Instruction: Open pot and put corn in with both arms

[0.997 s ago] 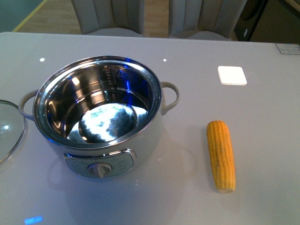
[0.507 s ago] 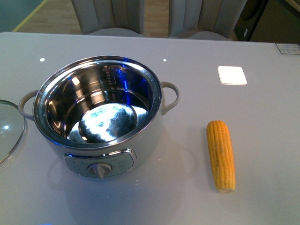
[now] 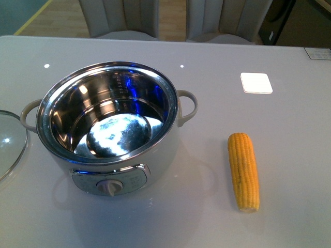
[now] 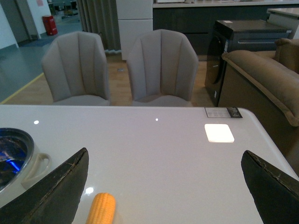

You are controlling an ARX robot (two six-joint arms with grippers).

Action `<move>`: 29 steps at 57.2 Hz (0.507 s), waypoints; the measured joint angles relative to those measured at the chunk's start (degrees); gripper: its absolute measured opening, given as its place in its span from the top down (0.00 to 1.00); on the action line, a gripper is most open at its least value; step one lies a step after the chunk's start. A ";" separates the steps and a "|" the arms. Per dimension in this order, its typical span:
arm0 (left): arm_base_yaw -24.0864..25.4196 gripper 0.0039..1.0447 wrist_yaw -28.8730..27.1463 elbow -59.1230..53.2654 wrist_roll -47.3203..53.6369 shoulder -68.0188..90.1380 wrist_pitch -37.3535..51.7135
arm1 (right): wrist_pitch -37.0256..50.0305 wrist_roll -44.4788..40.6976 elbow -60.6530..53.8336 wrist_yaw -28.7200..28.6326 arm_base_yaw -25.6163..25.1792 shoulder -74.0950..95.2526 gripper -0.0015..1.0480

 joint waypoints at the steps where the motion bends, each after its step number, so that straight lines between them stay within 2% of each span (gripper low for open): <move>1: 0.00 0.06 0.00 -0.02 0.00 0.00 -0.02 | 0.00 0.00 0.00 0.00 0.00 0.00 0.08; 15: 0.02 0.06 0.04 -0.04 -0.07 0.00 -0.02 | 0.00 0.00 0.00 0.02 0.00 0.00 0.08; 18: 0.00 0.12 1.40 -0.31 -0.48 0.22 1.81 | 0.00 0.00 0.00 0.02 0.00 0.00 0.08; 29: -0.26 0.43 1.79 -1.25 -0.83 0.20 4.70 | 0.00 0.00 0.00 0.02 0.00 0.00 0.08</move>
